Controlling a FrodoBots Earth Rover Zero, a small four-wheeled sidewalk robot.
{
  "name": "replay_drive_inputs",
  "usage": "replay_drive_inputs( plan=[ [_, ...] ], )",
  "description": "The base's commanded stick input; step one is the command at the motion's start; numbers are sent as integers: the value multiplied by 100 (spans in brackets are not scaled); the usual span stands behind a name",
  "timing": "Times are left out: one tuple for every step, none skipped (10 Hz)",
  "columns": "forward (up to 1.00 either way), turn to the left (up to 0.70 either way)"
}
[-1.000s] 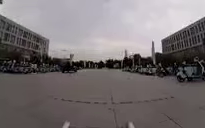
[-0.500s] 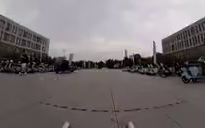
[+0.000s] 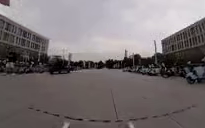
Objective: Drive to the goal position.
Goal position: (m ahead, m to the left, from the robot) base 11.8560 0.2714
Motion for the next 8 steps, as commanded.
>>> replay_drive_inputs(
  plan=[
    [60, 0],
    [60, 0],
    [60, 0],
    [60, 0],
    [60, 0],
    [60, 0],
    [60, 0],
    [60, 0]
  ],
)
